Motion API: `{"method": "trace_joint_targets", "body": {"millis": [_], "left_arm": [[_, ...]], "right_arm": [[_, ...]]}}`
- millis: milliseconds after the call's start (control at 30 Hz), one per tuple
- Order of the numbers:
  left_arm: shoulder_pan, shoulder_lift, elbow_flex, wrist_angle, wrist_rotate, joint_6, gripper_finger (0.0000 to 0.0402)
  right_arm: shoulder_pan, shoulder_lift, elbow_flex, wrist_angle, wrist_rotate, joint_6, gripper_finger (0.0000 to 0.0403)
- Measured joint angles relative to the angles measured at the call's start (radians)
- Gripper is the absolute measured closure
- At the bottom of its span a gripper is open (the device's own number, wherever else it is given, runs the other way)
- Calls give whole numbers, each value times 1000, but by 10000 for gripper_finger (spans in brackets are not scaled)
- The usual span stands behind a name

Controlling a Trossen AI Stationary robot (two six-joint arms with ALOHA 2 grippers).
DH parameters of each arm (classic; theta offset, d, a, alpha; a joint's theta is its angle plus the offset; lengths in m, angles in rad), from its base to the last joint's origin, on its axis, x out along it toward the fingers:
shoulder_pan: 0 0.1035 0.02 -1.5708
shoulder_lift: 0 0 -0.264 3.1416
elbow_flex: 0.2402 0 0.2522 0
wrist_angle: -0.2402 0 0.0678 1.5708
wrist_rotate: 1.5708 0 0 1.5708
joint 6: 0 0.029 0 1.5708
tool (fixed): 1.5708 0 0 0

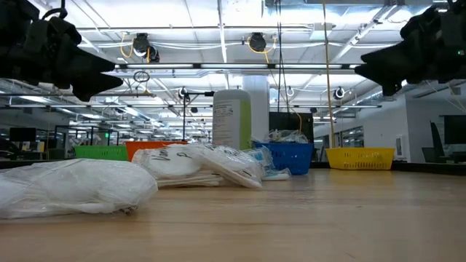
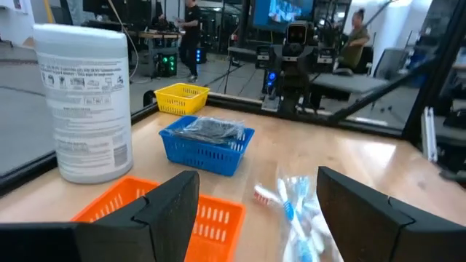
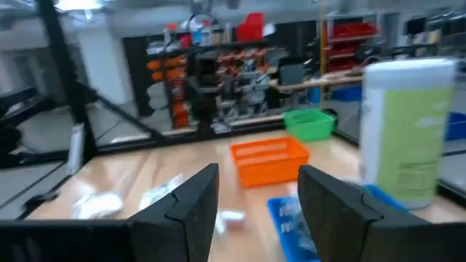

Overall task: Pick & Place Travel size toiletries
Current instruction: Put the bottom cotton pack into the green bin

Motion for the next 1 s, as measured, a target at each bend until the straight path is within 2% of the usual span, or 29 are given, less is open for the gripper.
{"method": "trace_joint_targets", "body": {"millis": [133, 333, 467, 567, 700, 800, 900, 1000], "left_arm": [[0, 0, 0, 57, 1, -90, 128], [-1, 0, 0, 59, -13, -173, 128], [-5, 30, 0, 105, 65, -320, 128], [-65, 106, 5, 196, 121, -342, 128], [-208, 301, 51, 281, -8, -245, 128], [-331, 495, 146, 293, -90, -174, 128], [-453, 726, 271, 269, -141, -95, 128], [-555, 952, 424, 153, -144, -80, 128]], "right_arm": [[0, 7, -4, -22, 17, 6, 227], [0, 13, -6, -22, 17, 127, 227], [0, 13, -6, -22, 17, 178, 229], [0, 13, -6, -22, 17, 187, 228], [0, 13, -7, -22, 17, 188, 225], [0, 13, -7, -21, 17, 188, 226], [0, 13, -8, -22, 18, 188, 229], [0, 13, -8, -22, 18, 188, 228]]}}
